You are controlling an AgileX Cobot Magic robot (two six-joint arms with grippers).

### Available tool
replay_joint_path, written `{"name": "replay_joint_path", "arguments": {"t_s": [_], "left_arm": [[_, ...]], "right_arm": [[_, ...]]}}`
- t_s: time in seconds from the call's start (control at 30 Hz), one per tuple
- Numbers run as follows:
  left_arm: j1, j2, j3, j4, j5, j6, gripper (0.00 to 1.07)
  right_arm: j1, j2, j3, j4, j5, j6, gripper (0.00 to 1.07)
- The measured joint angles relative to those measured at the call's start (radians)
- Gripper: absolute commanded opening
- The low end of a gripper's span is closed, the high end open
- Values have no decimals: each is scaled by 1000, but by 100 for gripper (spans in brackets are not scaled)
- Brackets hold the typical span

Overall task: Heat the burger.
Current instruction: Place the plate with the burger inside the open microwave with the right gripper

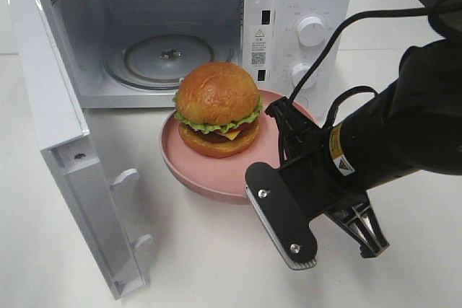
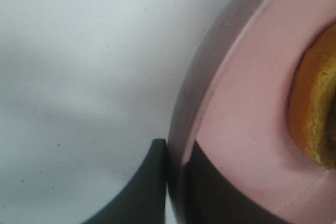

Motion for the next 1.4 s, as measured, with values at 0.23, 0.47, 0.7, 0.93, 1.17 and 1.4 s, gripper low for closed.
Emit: {"name": "replay_joint_path", "arguments": {"t_s": [0.23, 0.47, 0.7, 0.93, 1.17, 1.4], "left_arm": [[0, 0, 0, 0, 0, 0, 100], [0, 0, 0, 0, 0, 0, 100], [0, 0, 0, 0, 0, 0, 100], [0, 0, 0, 0, 0, 0, 100], [0, 0, 0, 0, 0, 0, 100], [0, 0, 0, 0, 0, 0, 100]], "right_arm": [[-67, 0, 0, 275, -50, -372, 0], [-114, 1, 0, 458, -91, -559, 0], [-114, 14, -3, 430, -141, -551, 0], [-114, 85, -80, 428, -134, -549, 0], [-114, 164, -176, 418, -134, -524, 0], [-114, 245, -271, 408, -102, -524, 0]]}}
